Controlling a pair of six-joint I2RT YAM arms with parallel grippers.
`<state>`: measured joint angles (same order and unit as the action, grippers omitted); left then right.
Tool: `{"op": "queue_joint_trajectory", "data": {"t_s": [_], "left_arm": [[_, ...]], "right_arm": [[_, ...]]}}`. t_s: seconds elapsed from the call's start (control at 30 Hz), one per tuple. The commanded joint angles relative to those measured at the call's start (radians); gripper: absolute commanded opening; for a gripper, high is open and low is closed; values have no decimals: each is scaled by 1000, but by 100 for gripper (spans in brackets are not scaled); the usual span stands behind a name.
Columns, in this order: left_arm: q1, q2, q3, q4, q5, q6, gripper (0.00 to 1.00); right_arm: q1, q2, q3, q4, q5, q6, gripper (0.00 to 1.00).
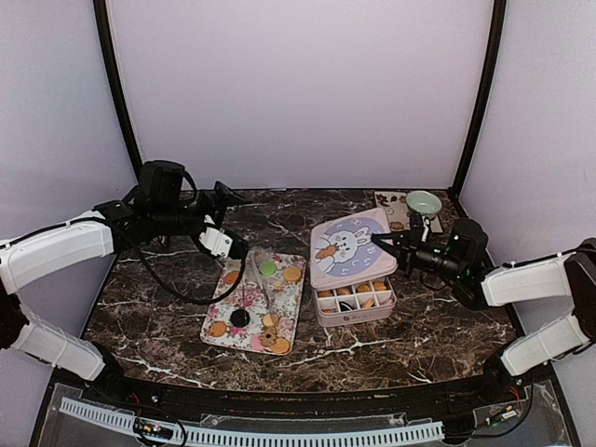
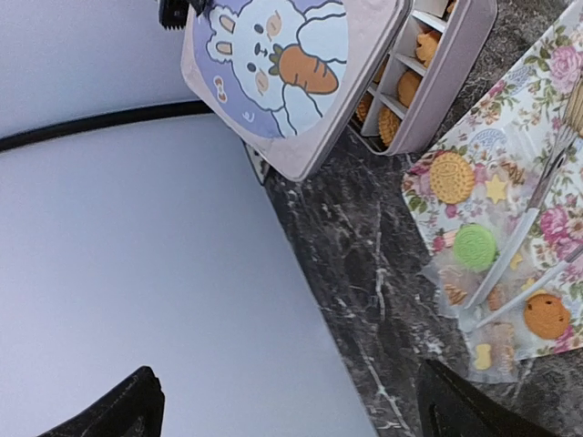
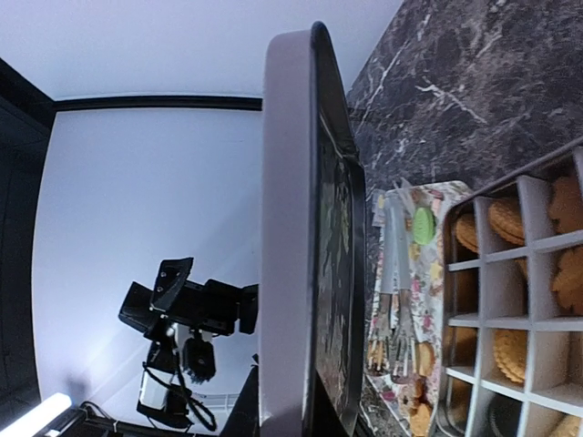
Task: Pack the cookies
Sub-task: Pass from the left arm to the right, then place the box lid on the packing box.
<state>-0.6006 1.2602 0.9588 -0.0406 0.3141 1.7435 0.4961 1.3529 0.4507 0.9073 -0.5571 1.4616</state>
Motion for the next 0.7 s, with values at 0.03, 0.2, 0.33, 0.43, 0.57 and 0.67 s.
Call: {"op": "queue_joint_trajectory", "data": {"t_s": [0.03,0.2,0.33,0.43,0.57,0.67], "left_arm": [[-8,150,242,-494,-65,-309,99],[-9,274,380,-626,-82,-394,98],[-62,328,407,-644,-118,-413,97],[-93,378,443,-664,-143,-445,97],[-130,472,546,-723,-163,-506,96],[-145,542,634,-777,-154,-557,93]], "right_arm": [[-56,-81,-101,-67,-29,-99,5],[-63,-59,-153,-29,-22,-98,6],[-63,-28,-167,5,-25,-95,9],[-63,-10,-171,10,-18,-103,26],[-65,-10,-169,-65,-10,-150,49],[-69,-60,-146,-229,13,-250,60]]}}
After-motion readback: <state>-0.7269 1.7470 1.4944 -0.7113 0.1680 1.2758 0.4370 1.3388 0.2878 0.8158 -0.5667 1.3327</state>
